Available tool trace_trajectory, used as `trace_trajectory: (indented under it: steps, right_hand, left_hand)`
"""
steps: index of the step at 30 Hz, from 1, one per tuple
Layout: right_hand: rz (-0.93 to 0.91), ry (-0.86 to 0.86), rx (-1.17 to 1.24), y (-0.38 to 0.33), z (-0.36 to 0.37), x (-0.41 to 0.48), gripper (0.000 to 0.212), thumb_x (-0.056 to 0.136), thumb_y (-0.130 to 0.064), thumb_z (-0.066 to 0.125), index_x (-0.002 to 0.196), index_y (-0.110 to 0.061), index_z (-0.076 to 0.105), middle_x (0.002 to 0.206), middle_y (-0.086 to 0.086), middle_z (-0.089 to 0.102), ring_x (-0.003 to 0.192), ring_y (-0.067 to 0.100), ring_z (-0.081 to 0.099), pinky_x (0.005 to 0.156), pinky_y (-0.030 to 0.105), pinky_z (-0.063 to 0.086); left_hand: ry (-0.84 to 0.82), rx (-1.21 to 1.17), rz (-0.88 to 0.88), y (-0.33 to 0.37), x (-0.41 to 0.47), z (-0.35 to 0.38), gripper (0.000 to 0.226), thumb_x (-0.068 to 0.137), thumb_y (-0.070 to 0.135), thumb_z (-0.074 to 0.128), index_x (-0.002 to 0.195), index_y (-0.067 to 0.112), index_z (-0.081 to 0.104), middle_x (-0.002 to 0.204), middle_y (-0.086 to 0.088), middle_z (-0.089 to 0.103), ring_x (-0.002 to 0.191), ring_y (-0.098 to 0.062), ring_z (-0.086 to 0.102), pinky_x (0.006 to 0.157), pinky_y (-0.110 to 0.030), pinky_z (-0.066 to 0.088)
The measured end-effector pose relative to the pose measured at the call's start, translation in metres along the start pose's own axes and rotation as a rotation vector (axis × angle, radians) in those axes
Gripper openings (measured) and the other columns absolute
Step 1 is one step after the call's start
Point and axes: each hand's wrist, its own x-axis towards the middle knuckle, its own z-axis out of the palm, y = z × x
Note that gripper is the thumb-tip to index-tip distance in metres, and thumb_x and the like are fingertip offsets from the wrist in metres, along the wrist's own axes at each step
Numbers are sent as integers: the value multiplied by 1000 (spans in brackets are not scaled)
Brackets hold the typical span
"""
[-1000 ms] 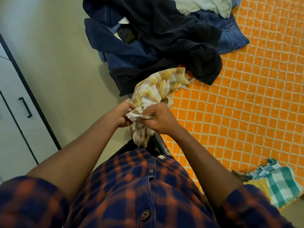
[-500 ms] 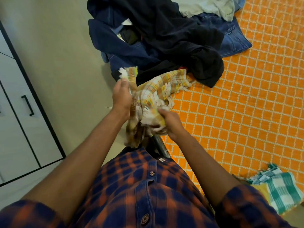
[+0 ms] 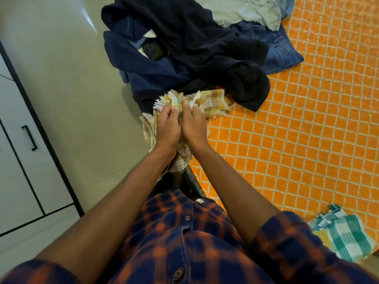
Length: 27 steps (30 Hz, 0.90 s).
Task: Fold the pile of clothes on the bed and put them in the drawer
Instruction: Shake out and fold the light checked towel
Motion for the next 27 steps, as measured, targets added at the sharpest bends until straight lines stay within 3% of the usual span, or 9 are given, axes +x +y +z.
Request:
trace_trajectory:
  steps: [3,8,11,13,16,19,23,25,27]
  right_hand:
    - [-70,17,-16,5,1,-4,45,109,-36,40,67,-22,46,80,4,50,77,19,53,71,42,45]
    - [-61,-85,-81,18,-3,-5,36,107,-40,37,82,-22,55,94,1,53,96,28,59,87,55,51]
    - [-80,-133,-114,21,-11,-4,33,108,-38,37,82,-27,54,93,-4,50,100,28,56,91,54,48]
    - [-140,-150,-149,24,-18,-3,32,110,-33,37,80,-29,50,90,-5,47,97,27,52,87,48,45]
    - [-266,-185,-209,30,-23,-3,29,110,-26,37,83,-25,50,87,-6,45,88,22,49,78,38,37]
    - [-282,-284,-223,29,-23,-5,28,109,-26,36,102,-14,60,91,2,57,84,20,55,73,38,43]
    - [-252,-424,-223,23,-32,-5,28,108,-19,36,87,-21,54,79,-3,56,69,14,52,64,38,39]
    - [-212,-478,-243,26,-35,-3,31,107,-18,35,86,-15,57,77,3,58,66,19,53,63,46,46]
    - [-218,-504,-290,29,-39,-3,31,106,-17,34,96,-9,62,81,7,62,68,23,56,65,47,49]
  left_hand:
    - [-3,-36,-49,-2,0,1,26,92,29,50,94,4,60,90,-14,59,84,-25,56,77,-43,49]
    - [-46,25,-81,-10,-5,5,34,100,35,53,103,4,68,102,-15,73,98,-23,72,88,-39,59]
    - [-12,113,-64,-11,-5,3,40,102,38,50,102,0,64,99,-20,72,94,-30,72,85,-50,60]
    - [50,144,-45,-11,-6,3,48,100,39,57,99,-9,59,90,-24,68,84,-35,70,74,-50,62]
    - [127,99,-71,-8,-6,6,44,98,30,63,98,-14,58,82,-18,60,71,-24,63,56,-30,58]
    - [118,102,-130,-6,-4,8,37,103,26,54,108,-9,62,87,-16,61,77,-25,61,62,-34,55]
    - [38,225,-80,-11,-5,-2,41,100,39,49,95,2,66,84,-13,66,82,-29,67,80,-53,57]
    - [-49,277,-37,-12,-11,-6,55,93,56,55,82,3,65,75,-10,66,75,-26,69,71,-47,58]
    - [-99,324,-14,-13,-16,-7,60,89,60,62,74,2,61,65,-7,65,64,-22,67,62,-41,56]
